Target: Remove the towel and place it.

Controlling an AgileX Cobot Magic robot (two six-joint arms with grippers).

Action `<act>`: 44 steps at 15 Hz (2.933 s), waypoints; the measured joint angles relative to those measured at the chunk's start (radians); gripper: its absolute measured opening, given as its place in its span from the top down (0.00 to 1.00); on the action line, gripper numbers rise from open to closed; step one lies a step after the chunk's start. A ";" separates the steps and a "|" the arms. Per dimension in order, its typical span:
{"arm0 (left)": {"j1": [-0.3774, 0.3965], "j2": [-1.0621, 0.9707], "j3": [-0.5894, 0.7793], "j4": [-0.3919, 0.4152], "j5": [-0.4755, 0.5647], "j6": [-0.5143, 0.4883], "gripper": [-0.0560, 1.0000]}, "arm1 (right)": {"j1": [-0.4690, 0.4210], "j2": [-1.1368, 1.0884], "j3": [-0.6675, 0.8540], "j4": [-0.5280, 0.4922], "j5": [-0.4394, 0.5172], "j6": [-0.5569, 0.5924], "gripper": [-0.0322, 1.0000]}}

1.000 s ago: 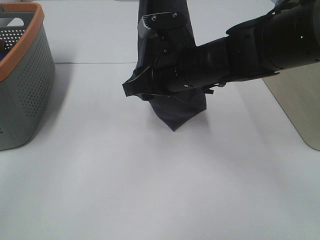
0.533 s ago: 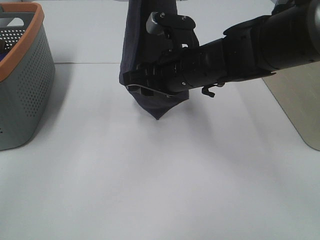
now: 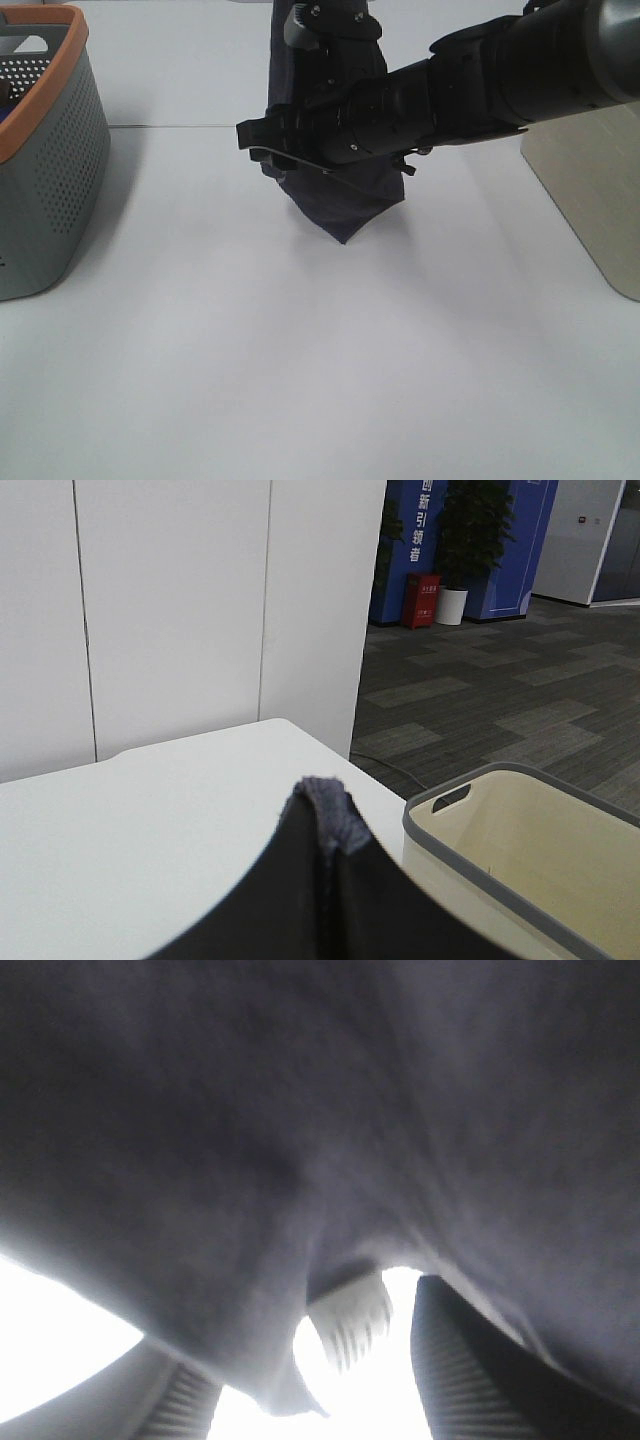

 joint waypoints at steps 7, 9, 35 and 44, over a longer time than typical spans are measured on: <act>0.000 0.000 0.000 -0.010 0.006 0.000 0.95 | 0.000 0.042 -0.027 0.001 0.016 0.000 0.78; 0.000 0.000 0.000 -0.032 0.030 0.000 0.95 | 0.000 0.042 -0.027 0.001 0.041 0.000 0.95; 0.002 -0.071 0.000 -0.894 0.602 0.766 0.95 | -0.255 -0.532 0.034 -1.465 0.608 0.691 0.95; 0.002 -0.046 0.142 -0.643 0.677 -0.056 0.95 | -0.256 -0.443 -0.251 -1.889 0.570 0.777 0.95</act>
